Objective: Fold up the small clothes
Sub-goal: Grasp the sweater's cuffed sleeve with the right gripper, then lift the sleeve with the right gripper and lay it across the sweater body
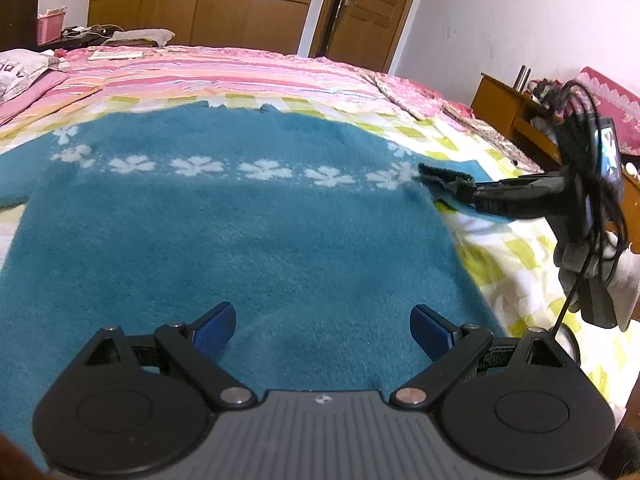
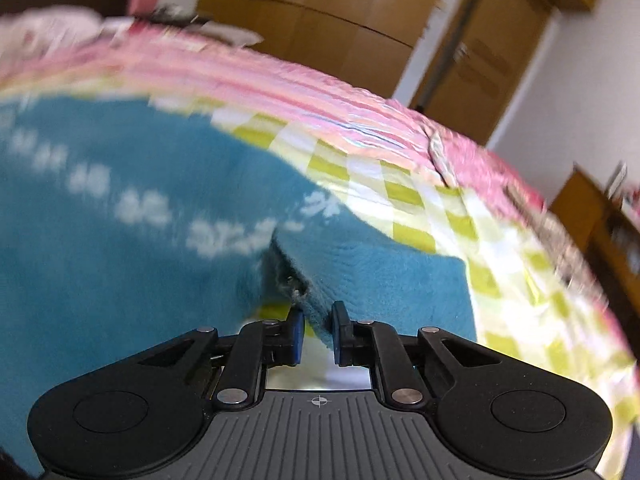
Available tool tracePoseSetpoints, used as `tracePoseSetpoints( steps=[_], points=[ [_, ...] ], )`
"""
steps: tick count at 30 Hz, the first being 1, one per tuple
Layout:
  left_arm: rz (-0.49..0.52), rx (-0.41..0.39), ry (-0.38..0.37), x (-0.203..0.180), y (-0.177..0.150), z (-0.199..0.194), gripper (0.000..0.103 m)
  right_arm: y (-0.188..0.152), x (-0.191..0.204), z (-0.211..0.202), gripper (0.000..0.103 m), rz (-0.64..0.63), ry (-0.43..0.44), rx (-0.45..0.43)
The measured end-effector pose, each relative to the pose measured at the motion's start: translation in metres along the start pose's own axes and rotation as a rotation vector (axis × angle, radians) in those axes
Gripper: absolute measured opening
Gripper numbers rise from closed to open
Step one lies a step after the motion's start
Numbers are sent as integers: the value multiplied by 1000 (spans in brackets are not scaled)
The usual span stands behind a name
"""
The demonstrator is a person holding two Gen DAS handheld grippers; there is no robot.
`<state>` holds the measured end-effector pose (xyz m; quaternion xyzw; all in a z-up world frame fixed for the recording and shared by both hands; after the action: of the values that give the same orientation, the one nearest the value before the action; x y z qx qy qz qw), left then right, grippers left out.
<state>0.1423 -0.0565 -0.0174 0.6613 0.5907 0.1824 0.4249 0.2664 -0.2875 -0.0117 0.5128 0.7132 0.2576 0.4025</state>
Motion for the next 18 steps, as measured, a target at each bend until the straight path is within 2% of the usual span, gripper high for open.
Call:
tracePoseSetpoints(
  steps=[7, 12, 18],
  points=[
    [-28, -44, -5, 10, 10, -12, 99, 18, -24, -9, 12, 359, 141, 9],
    [-40, -87, 3, 20, 18, -25, 99, 41, -4, -10, 11, 480, 267, -6],
    [-38, -141, 39, 39, 26, -41, 99, 82, 39, 7, 11, 555, 377, -25]
  ],
)
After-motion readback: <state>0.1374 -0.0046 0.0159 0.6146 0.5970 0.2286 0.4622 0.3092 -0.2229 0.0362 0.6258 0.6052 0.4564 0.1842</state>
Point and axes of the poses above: each gripper's, at about its wrist camera, not at the fingertips, and z roughly the way its jaws point, x to its left, y to its top, the point moved 3 cm from there along z, roughly the way its jaws point, and after that the axes turned 6 degrees about -x, right-handed, at the moved point
